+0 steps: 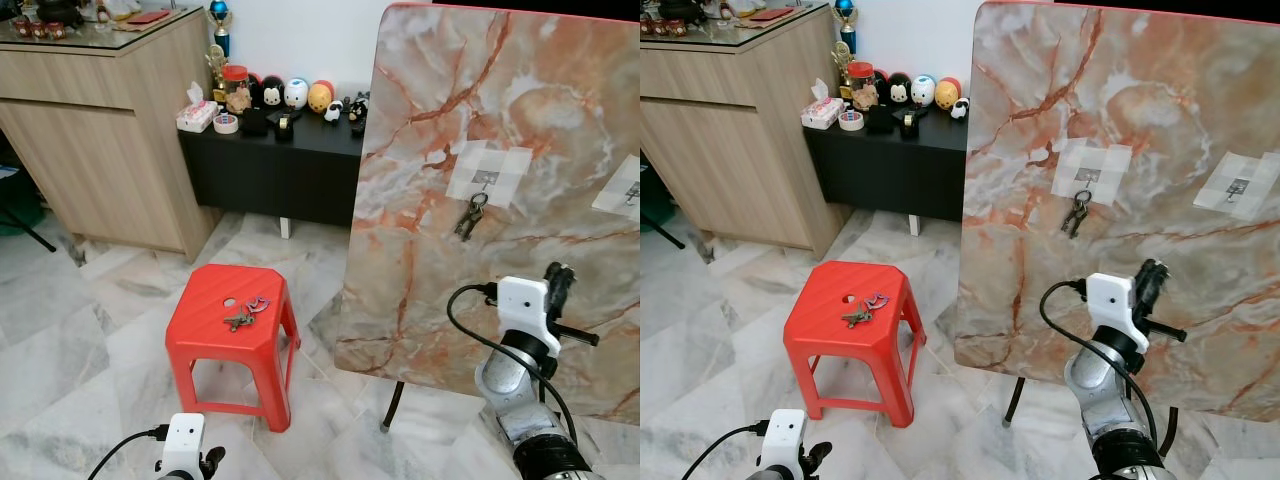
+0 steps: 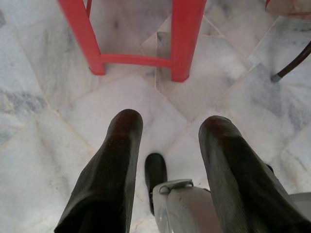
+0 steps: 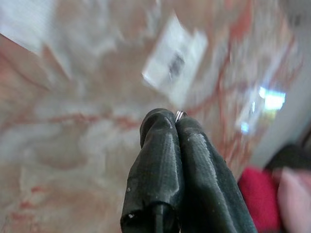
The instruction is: Hang keys on a hook
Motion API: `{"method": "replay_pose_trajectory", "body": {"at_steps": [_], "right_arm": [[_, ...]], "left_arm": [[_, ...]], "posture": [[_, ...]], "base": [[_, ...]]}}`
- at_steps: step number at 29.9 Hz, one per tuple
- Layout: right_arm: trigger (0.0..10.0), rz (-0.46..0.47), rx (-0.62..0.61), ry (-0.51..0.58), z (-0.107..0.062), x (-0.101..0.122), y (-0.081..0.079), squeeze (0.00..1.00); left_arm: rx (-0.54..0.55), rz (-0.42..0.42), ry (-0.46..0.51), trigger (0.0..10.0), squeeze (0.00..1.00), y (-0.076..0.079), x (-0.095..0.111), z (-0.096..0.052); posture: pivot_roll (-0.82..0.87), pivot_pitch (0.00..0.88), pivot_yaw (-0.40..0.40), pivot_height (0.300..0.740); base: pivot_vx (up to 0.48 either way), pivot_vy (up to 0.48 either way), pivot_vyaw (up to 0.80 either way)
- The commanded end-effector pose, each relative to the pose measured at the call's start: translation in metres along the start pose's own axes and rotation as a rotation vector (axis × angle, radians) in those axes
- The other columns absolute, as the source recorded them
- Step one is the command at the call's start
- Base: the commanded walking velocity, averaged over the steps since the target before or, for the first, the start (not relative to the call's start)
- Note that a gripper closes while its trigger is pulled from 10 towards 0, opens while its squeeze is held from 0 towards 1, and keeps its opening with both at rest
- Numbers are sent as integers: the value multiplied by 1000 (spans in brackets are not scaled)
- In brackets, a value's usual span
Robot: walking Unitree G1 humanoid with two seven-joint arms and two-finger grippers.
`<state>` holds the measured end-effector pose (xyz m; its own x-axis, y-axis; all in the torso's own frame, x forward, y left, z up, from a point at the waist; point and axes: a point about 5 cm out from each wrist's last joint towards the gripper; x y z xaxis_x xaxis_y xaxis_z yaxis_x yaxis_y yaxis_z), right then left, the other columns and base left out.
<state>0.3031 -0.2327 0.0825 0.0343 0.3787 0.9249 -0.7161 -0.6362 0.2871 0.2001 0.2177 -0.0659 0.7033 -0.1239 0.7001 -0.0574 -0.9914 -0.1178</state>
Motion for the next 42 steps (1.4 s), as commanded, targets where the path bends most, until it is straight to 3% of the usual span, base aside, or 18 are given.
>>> {"method": "replay_pose_trajectory", "body": {"at_steps": [1, 2, 5, 11, 20, 42], "right_arm": [[10000, 52, 0, -91, -2, -6, -1, 0], [10000, 132, 31, -149, -5, -9, -6, 0], [10000, 190, 41, -216, -10, -14, -9, 0], [10000, 167, 28, -160, -7, -8, -7, 0], [10000, 177, 37, -164, -4, -7, -5, 0], [10000, 182, 84, -140, -2, -2, -12, 0]], "left_arm": [[-4, -16, 25, 10000, 0, 2, 6, 2], [-5, -24, 35, 10000, 0, 2, 7, 2], [-5, -29, 42, 10000, 0, 2, 9, 2], [-2, -37, 59, 10000, 0, 2, 12, 3], [-10, -15, 57, 10000, 0, 4, 13, 3], [-22, -9, 54, 10000, 0, 10, 9, 3]], "posture": [[74, 0, -58, 740], [71, 0, -57, 740], [74, 0, -56, 740], [69, 0, -53, 740], [66, 0, -55, 740], [75, 0, -68, 740]], "base": [[0, 0, 0], [0, 0, 0], [0, 0, 0], [0, 0, 0], [0, 0, 0], [0, -333, 0]]}}
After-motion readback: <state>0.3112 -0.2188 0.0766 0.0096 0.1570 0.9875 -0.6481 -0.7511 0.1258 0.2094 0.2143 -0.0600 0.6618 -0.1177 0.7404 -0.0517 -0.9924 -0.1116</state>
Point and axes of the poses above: a point about 5 cm out from each wrist's last joint towards the gripper, its own z axis pointing out of the wrist towards the gripper, its own x axis along the axis of the wrist's last joint, y = z × x, and after that the axes turned 6 degrees about z, right-handed
